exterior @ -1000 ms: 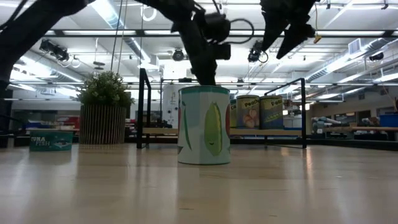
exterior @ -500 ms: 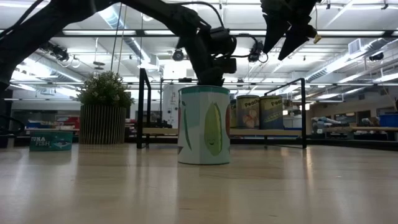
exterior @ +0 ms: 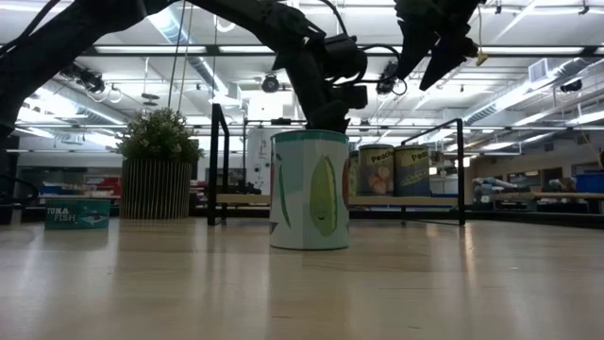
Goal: Pick and place cans onto a shelf
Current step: Put the canned green peas on the shelf
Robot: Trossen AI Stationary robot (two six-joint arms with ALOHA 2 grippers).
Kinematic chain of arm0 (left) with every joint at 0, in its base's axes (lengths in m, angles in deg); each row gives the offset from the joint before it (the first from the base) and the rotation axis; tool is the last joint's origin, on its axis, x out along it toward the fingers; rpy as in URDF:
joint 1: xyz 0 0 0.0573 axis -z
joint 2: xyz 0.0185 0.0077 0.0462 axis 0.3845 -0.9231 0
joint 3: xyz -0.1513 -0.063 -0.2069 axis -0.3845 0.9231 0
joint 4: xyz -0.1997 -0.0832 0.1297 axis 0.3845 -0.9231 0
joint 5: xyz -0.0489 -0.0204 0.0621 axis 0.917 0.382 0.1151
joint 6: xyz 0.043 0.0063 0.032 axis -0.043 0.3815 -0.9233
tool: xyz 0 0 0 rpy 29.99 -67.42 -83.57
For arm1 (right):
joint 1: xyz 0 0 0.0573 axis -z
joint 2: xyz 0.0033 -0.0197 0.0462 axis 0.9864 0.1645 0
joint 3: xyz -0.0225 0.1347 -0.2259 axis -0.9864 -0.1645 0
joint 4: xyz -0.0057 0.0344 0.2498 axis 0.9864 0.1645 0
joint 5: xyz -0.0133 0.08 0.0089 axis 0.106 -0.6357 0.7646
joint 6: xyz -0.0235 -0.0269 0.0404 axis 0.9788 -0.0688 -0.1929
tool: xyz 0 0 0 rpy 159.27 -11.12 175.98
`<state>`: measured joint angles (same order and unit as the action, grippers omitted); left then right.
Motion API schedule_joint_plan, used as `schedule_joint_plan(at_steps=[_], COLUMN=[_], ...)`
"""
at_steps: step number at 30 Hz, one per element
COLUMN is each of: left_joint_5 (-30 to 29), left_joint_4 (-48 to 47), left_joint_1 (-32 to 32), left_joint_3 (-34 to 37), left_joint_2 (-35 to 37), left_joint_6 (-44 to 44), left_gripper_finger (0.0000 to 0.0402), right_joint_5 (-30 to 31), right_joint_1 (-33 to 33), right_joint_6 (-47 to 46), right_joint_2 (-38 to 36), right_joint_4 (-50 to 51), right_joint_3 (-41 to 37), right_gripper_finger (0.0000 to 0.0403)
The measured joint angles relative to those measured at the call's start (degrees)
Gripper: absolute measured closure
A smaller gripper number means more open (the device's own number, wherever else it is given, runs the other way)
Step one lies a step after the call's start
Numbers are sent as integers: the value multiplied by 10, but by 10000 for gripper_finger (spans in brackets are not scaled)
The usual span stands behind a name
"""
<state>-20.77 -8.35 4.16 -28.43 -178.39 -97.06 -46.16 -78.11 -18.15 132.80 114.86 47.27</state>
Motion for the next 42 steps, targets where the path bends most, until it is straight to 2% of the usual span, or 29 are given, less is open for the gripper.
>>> schedule_joint_plan(at_steps=[5, 10, 16, 18, 23, 25, 30, 32, 36, 40, 42], left_joint_5=[-5, -14, -28, -47, -49, -70, -190, -203, -168, -56, -18], left_joint_4=[17, -17, -61, -63, -66, -56, -8, -8, -42, -77, -72], left_joint_1=[0, 0, -1, -1, -5, -8, -17, -21, -28, -29, -28], left_joint_3=[0, 0, -1, -1, 0, 0, 0, 0, 0, -1, 0], left_joint_2=[0, 7, 26, 26, 24, 20, 13, 14, 27, 35, 35], left_joint_6=[1, -8, -63, -79, -78, -78, -72, -75, -61, 15, 64], left_gripper_finger=[25, 24, 24, 24, 24, 24, 24, 24, 24, 24, 24], right_joint_5=[-4, -6, -6, -6, -6, -6, -7, -9, -10, -10, -9], right_joint_1=[-1, -1, -1, -1, -1, -2, -2, -2, -2, -1, 0], right_joint_6=[3, 3, 9, 9, 7, 5, 4, 4, 15, 25, 29], right_joint_2=[0, 0, 0, 0, 0, 0, 0, 0, 0, 0, 0], right_joint_4=[-1, 0, -4, -5, -6, -8, -9, -9, -8, -8, -9], right_joint_3=[0, 0, 0, 0, 0, 0, 0, 0, 0, 0, 0], right_gripper_finger=[47, 47, 47, 47, 47, 47, 47, 47, 47, 47, 47])
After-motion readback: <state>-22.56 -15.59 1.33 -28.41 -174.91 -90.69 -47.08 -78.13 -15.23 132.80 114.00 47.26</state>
